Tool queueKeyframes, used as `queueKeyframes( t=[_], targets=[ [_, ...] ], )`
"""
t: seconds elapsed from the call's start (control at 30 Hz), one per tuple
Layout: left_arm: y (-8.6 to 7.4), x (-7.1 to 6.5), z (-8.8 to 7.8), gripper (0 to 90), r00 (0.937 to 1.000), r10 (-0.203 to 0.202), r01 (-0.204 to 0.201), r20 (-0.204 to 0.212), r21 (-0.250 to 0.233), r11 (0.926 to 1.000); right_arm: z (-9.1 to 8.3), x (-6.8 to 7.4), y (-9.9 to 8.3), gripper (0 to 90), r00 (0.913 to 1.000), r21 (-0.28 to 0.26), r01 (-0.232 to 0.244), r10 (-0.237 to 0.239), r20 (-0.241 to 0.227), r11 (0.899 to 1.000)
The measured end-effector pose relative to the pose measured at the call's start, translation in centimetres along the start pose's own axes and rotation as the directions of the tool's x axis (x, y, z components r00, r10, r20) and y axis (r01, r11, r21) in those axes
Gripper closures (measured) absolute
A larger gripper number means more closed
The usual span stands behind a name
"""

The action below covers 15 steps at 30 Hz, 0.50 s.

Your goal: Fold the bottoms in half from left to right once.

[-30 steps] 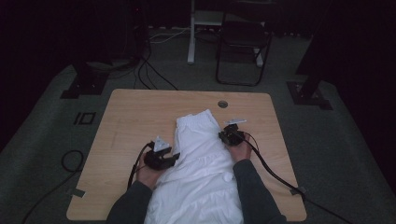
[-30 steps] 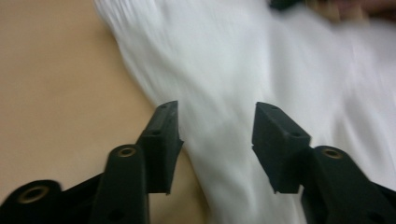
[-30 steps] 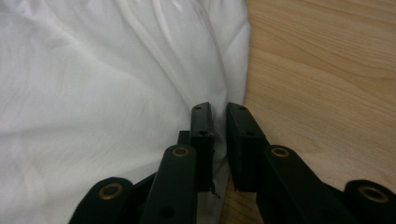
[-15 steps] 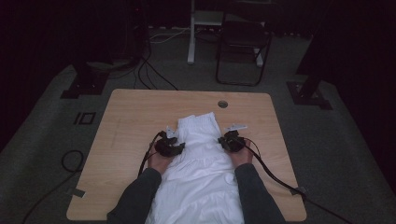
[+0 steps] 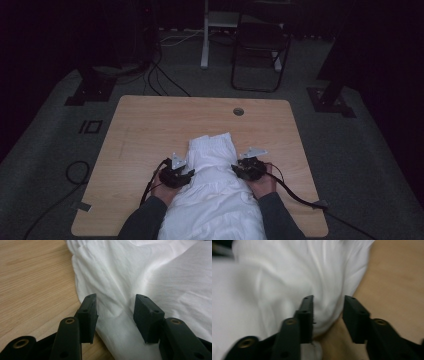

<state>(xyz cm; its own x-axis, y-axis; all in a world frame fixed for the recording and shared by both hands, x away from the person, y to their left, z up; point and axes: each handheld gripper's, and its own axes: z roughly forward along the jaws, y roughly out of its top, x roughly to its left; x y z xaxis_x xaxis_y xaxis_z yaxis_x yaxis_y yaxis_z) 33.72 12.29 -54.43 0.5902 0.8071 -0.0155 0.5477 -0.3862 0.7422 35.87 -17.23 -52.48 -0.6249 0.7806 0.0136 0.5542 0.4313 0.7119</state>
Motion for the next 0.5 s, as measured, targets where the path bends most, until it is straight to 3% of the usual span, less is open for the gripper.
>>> queueKeyframes(
  t=[0.07,0.1,0.17,0.23,0.27,0.5],
  targets=[
    [0.1,0.0,0.1,52.9,1.0000,0.001,-0.001,-0.001,0.002,1.0000,-0.5,-0.6,1.5,46.3,0.9997,-0.078,-0.026,0.026,-0.002,0.997],
    [0.2,0.0,0.2,52.6,1.0000,0.001,-0.001,0.000,0.003,1.0000,-0.4,-0.6,2.1,42.2,0.9998,-0.083,-0.018,0.018,0.005,0.996],
    [0.2,0.0,0.2,52.1,1.0000,0.003,-0.003,0.001,0.005,1.0000,0.5,-0.9,3.1,33.3,0.9998,-0.070,-0.011,0.012,0.013,0.997],
    [0.2,0.0,0.2,52.1,1.0000,0.005,-0.005,0.002,0.006,1.0000,0.8,-1.0,3.4,32.6,0.9998,-0.065,-0.013,0.014,0.014,0.998],
    [0.2,0.0,0.2,52.0,1.0000,0.006,-0.006,0.004,0.006,1.0000,2.1,-1.5,4.3,26.7,0.9998,-0.061,-0.016,0.016,0.006,0.998],
    [0.3,0.1,0.3,51.6,0.9999,0.007,-0.007,0.008,0.001,1.0000,5.8,-3.1,6.2,19.6,0.9990,0.001,0.006,-0.005,-0.045,1.000]
  ],
)
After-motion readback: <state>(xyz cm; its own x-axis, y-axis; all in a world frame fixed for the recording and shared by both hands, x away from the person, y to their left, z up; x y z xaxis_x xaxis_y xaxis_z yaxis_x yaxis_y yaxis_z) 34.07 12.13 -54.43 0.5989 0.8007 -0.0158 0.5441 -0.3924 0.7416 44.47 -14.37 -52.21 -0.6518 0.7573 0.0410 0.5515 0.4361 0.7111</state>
